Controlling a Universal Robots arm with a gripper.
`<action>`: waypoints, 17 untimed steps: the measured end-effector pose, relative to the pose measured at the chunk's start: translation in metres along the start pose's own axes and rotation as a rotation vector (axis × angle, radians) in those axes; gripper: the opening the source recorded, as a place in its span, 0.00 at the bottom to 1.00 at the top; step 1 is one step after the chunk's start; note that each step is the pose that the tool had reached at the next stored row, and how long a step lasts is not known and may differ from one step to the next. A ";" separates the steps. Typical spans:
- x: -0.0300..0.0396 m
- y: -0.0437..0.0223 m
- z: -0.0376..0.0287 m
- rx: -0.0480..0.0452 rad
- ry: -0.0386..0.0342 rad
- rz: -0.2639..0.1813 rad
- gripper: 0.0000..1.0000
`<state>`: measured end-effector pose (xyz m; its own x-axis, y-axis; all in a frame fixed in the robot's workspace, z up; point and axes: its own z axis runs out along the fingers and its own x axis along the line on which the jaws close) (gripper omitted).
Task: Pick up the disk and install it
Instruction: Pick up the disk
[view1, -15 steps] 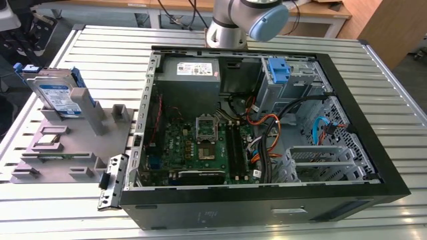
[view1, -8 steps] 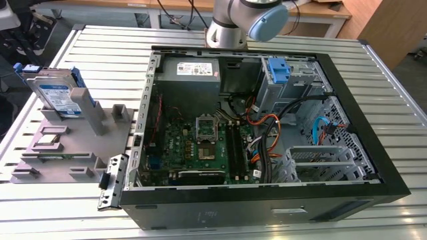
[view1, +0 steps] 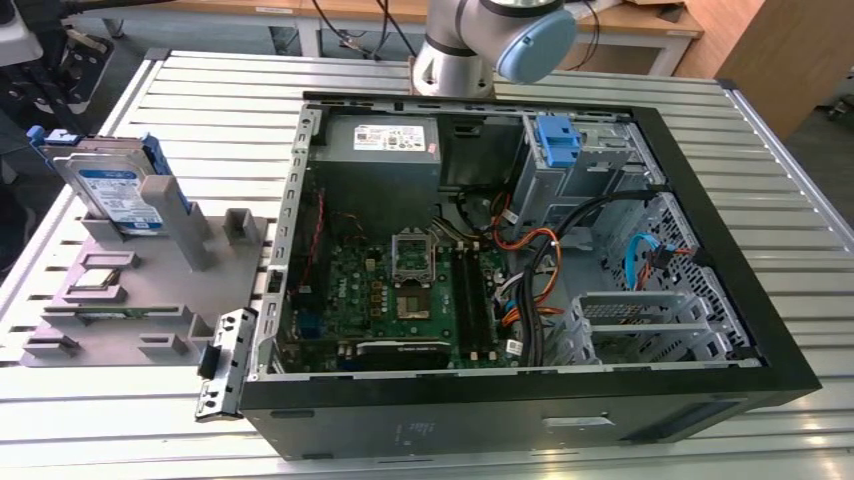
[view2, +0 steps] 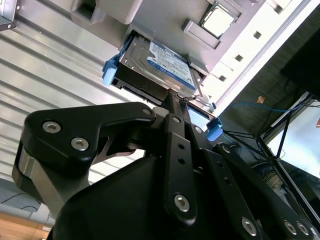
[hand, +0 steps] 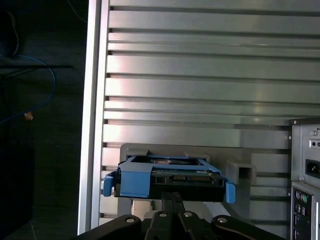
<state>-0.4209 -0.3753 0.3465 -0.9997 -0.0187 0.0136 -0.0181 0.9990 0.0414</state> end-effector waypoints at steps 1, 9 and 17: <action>0.0000 0.0000 0.0000 0.0000 0.0000 0.000 0.11; 0.0000 0.0000 0.0001 0.0001 0.0004 -0.013 0.11; 0.0000 0.0000 0.0001 0.0014 0.0045 -0.110 0.11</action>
<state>-0.4209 -0.3753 0.3464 -0.9916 -0.1285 0.0136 -0.1278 0.9909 0.0414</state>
